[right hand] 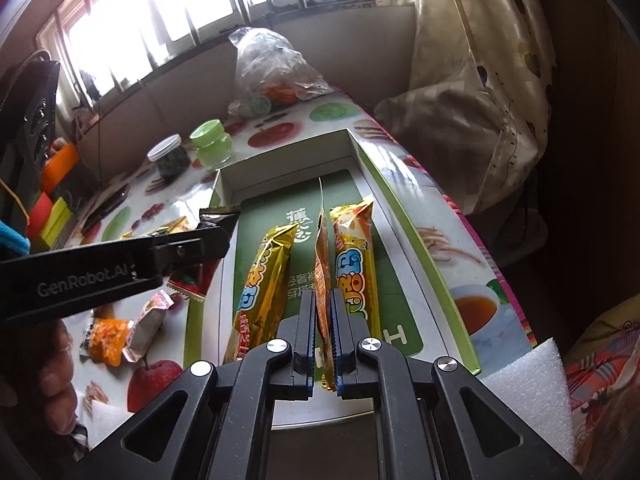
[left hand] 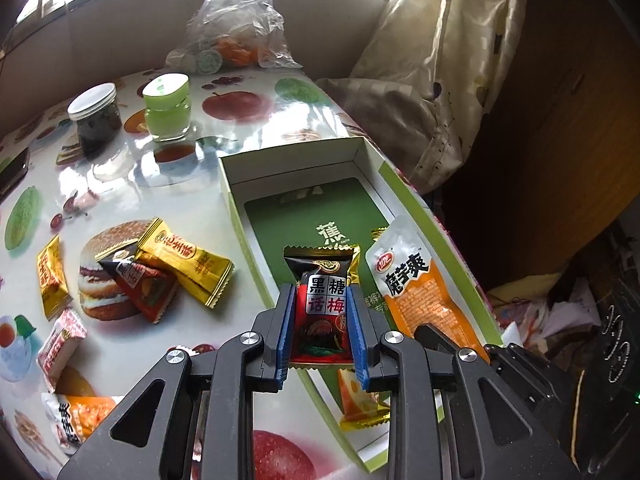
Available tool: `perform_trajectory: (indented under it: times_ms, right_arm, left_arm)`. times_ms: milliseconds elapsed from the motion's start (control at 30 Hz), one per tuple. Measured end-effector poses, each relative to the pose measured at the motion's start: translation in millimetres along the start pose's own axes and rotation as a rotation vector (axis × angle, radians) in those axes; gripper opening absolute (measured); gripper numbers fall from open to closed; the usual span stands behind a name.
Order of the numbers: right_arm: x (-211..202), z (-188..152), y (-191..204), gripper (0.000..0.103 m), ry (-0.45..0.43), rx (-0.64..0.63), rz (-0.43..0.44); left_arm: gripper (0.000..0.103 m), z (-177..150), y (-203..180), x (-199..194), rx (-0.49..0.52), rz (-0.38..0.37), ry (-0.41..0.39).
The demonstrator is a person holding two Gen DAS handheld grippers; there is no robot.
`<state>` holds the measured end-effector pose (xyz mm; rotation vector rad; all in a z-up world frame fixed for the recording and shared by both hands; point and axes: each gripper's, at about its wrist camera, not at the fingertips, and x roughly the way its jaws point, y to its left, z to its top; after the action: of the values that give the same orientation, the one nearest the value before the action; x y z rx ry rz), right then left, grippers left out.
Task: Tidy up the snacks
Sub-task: 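Lower both packets into the green box and open both tools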
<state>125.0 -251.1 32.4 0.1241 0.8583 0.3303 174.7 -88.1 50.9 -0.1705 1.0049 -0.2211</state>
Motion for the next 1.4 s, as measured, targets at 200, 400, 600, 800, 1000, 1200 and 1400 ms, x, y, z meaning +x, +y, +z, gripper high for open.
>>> perform_trajectory:
  times_ms: [200,400,600,800,1000,1200,1400]
  right_arm:
    - [-1,1,-1,0.007,-0.003,-0.008,-0.006]
    - [-1,1,-2,0.007,-0.002,-0.01,-0.012]
    - [-2,1,-3,0.01,-0.006,-0.013,-0.019]
    - [-4,0,0,0.015,-0.008,-0.025,-0.028]
    - [-5,0,2,0.018,-0.006,-0.035,-0.043]
    - [-8,0,5,0.021,-0.011,-0.042,-0.053]
    - [-15,0,9,0.025,-0.023,-0.053,-0.064]
  left_arm:
    - [0.026,1,-4,8,0.009,0.011,0.009]
    - [0.026,0,-8,13,0.012,0.011,0.023]
    - [0.026,0,-9,16,0.007,-0.001,0.036]
    - [0.029,0,-7,18,0.005,-0.002,0.042]
    - [0.036,-2,-6,17,-0.001,-0.006,0.042]
    - [0.036,-3,-5,11,-0.002,-0.009,0.033]
    - [0.037,-4,-3,3,-0.008,-0.014,0.016]
